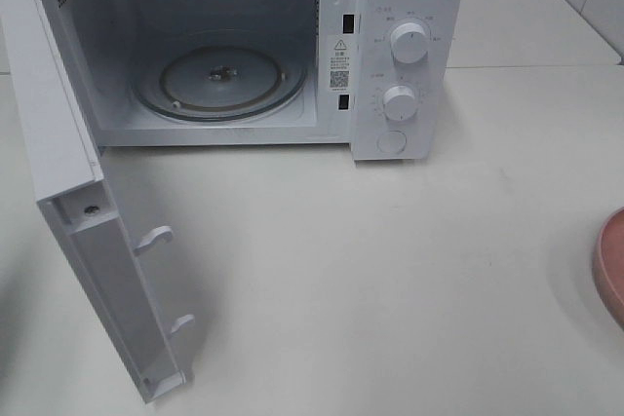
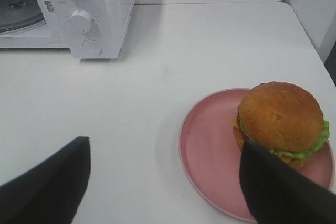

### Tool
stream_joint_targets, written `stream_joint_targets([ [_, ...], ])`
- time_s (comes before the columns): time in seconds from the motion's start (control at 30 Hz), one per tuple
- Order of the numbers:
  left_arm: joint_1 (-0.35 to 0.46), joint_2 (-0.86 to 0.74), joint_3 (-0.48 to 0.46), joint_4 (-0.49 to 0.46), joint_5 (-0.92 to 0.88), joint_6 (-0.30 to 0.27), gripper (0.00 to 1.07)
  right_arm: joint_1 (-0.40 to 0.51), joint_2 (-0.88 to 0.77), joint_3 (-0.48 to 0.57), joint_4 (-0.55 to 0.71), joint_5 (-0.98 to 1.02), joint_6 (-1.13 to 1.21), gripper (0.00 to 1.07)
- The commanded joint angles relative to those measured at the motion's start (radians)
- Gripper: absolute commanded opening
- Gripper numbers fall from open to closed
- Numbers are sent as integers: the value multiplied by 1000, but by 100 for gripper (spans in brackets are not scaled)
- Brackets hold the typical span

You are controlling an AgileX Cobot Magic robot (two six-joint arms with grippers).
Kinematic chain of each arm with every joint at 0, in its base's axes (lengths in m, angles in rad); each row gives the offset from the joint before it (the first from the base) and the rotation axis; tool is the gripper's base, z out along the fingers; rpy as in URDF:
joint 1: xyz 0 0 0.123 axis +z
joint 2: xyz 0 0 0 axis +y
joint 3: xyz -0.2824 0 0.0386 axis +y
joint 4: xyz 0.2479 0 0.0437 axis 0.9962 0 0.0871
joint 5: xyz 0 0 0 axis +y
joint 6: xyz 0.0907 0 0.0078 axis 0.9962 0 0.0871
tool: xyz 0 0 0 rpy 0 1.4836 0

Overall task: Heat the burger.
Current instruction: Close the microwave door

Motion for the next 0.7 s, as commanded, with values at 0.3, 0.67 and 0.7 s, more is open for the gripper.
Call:
stream_joint_targets([
  [0.3, 4, 327, 4, 275, -312, -161, 0, -8, -27, 4, 5, -7, -14, 76],
  [0.67, 1, 550, 1, 423, -564, -259, 0, -8, -27, 4, 5, -7, -14, 76],
  [0.7, 1, 564, 1, 422, -577, -259, 0, -8, -27, 4, 5, -7, -14, 76],
])
